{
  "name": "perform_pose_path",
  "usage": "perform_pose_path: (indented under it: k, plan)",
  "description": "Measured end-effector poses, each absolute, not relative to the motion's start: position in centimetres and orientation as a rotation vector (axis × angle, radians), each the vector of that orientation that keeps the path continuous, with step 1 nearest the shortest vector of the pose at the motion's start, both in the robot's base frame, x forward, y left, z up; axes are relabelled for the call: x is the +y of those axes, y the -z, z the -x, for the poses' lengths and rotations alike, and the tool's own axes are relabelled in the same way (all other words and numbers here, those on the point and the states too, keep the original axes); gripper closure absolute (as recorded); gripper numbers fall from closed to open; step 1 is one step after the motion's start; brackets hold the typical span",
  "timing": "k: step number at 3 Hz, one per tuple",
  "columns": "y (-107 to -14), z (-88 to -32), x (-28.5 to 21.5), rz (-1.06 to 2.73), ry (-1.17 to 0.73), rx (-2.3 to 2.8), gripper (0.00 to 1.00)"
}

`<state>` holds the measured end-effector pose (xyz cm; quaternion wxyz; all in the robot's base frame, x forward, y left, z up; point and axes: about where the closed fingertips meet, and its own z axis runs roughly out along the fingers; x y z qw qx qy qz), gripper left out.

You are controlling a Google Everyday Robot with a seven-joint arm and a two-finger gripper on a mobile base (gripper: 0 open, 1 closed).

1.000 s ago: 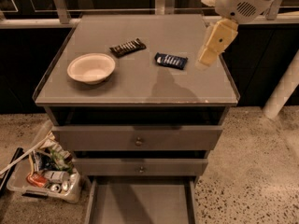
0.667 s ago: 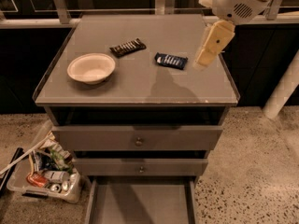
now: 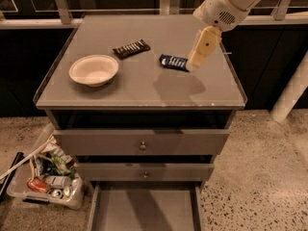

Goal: Place rxbar blueberry into bottom drawer

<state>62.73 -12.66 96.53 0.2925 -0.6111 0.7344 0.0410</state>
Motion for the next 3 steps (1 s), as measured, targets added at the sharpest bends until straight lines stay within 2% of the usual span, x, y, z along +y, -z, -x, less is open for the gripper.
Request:
perform_pose_path:
  k: [3]
  plan:
    - [-90.2,-70.0,-13.3,1.546,-0.373,2.053,0.00]
